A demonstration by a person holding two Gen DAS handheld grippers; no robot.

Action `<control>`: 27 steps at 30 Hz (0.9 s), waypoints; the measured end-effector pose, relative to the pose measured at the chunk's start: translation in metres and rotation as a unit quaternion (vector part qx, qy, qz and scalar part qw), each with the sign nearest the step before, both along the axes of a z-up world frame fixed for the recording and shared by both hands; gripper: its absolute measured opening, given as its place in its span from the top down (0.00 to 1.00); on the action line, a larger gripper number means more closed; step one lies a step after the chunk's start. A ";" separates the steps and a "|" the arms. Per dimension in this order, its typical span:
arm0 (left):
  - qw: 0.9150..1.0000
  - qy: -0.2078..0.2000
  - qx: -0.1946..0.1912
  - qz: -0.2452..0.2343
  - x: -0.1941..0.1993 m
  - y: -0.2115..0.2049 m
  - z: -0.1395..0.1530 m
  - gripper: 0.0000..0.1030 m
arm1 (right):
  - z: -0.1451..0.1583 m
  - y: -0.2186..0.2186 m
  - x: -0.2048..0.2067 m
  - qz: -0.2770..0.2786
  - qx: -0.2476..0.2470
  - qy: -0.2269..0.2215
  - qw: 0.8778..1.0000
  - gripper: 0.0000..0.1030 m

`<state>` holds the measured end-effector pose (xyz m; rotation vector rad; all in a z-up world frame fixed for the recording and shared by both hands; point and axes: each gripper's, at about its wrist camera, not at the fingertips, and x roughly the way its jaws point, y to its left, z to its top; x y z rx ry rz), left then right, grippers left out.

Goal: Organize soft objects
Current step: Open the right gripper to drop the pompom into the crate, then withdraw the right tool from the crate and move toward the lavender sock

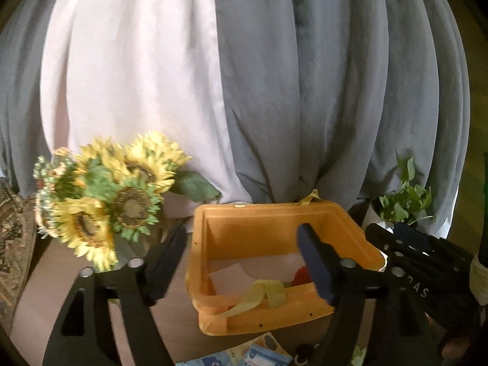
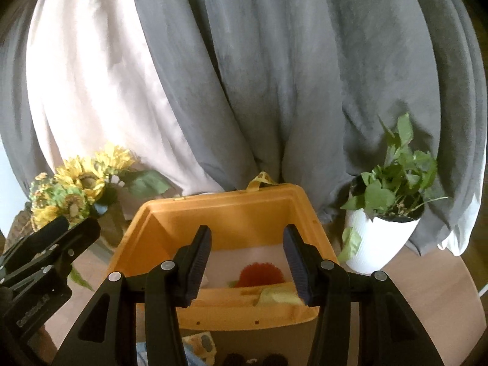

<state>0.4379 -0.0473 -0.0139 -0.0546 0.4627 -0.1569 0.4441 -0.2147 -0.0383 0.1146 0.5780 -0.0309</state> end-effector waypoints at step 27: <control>0.998 -0.026 0.030 0.051 -0.114 0.019 0.027 0.03 | 0.036 0.014 -0.106 -0.004 -0.011 -0.040 0.999 0.30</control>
